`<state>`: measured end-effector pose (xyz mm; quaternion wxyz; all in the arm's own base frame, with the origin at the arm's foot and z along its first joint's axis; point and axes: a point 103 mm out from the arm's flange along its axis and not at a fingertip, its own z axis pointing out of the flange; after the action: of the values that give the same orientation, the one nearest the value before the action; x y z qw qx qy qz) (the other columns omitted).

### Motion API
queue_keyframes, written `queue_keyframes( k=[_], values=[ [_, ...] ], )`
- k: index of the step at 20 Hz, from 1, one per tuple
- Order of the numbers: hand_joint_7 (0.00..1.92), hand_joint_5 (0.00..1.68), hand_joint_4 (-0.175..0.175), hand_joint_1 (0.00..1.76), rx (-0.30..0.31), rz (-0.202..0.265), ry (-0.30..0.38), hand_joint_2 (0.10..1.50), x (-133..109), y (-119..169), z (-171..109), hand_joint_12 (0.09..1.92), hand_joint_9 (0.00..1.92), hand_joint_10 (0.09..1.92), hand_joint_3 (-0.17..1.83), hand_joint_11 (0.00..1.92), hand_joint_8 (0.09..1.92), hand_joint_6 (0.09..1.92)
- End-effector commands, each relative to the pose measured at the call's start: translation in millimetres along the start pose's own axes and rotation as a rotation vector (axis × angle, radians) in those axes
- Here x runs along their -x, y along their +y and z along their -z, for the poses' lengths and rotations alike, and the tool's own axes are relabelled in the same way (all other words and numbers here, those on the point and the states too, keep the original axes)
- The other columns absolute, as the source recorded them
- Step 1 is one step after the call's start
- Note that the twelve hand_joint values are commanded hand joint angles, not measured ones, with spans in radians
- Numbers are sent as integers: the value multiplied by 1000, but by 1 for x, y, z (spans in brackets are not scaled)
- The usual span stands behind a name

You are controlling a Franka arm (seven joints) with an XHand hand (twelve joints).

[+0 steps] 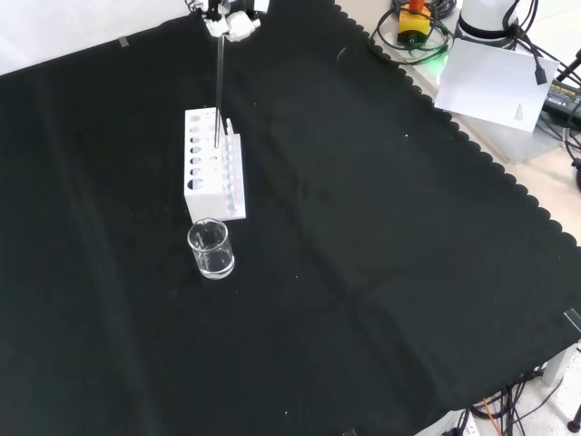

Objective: Stir in the beaker to the left of the white test tube rack with the glass rod.

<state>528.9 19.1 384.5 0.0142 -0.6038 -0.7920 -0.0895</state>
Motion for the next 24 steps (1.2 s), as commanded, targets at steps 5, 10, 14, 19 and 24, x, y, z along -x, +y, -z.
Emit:
queue_keyframes(
  k=[5, 10, 14, 19, 24],
  values=[
    [1457, 1412, -175, 1349, 0, 15, 5, 365, -2, 4, 0, 729, 1852, 561, 1099, 1683, 825, 418],
    [1459, 1414, -175, 1349, -8, 35, 5, 364, -6, 15, 1, 728, 1855, 559, 1101, 1685, 823, 414],
    [1460, 1415, -175, 1349, -18, 71, 12, 363, -16, 29, -2, 727, 1856, 557, 1102, 1686, 821, 412],
    [1461, 1416, -175, 1349, -26, 122, 27, 362, -36, 45, -5, 726, 1857, 555, 1102, 1687, 819, 411],
    [1462, 1417, -175, 1350, -26, 189, 24, 361, -56, 55, -3, 725, 1859, 554, 1103, 1688, 817, 409]
  ],
)
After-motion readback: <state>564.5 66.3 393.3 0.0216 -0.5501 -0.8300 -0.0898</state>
